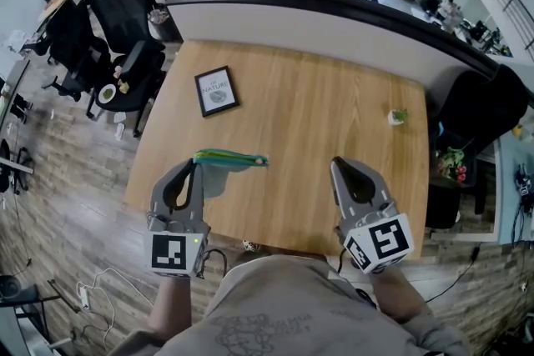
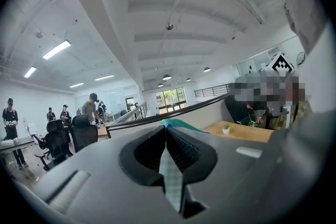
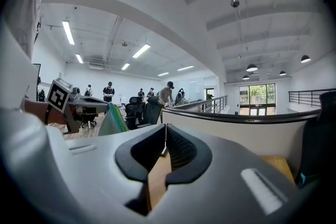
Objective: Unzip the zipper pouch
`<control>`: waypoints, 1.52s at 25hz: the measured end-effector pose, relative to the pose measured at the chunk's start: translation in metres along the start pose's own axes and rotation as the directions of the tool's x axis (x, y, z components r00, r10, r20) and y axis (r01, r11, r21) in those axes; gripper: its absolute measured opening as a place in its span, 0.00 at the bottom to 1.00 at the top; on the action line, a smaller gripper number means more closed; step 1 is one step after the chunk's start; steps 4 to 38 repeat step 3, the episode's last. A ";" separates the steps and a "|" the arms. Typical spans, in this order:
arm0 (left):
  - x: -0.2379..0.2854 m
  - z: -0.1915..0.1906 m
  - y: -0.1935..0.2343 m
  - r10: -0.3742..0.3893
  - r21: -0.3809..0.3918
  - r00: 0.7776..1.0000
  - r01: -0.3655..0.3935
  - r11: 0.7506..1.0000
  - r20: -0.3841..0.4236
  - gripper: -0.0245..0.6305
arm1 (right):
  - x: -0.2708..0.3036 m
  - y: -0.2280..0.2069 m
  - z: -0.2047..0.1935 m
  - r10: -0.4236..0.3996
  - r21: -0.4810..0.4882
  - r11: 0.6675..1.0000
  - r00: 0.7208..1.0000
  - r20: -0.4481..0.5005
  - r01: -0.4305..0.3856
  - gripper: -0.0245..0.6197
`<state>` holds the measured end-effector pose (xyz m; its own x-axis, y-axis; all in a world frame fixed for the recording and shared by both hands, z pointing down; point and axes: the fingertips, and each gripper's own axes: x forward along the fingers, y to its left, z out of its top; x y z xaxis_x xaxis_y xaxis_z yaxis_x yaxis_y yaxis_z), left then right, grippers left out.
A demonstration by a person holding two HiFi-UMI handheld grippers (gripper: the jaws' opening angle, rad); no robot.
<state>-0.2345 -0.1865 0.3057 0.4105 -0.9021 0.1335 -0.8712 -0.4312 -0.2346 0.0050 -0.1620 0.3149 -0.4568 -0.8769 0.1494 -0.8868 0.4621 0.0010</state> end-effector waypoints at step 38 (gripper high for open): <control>-0.002 0.001 -0.001 0.001 -0.010 1.000 -0.001 1.000 0.002 0.06 | -0.001 0.002 -0.002 0.005 0.002 1.000 1.000 -0.003 -0.005 0.06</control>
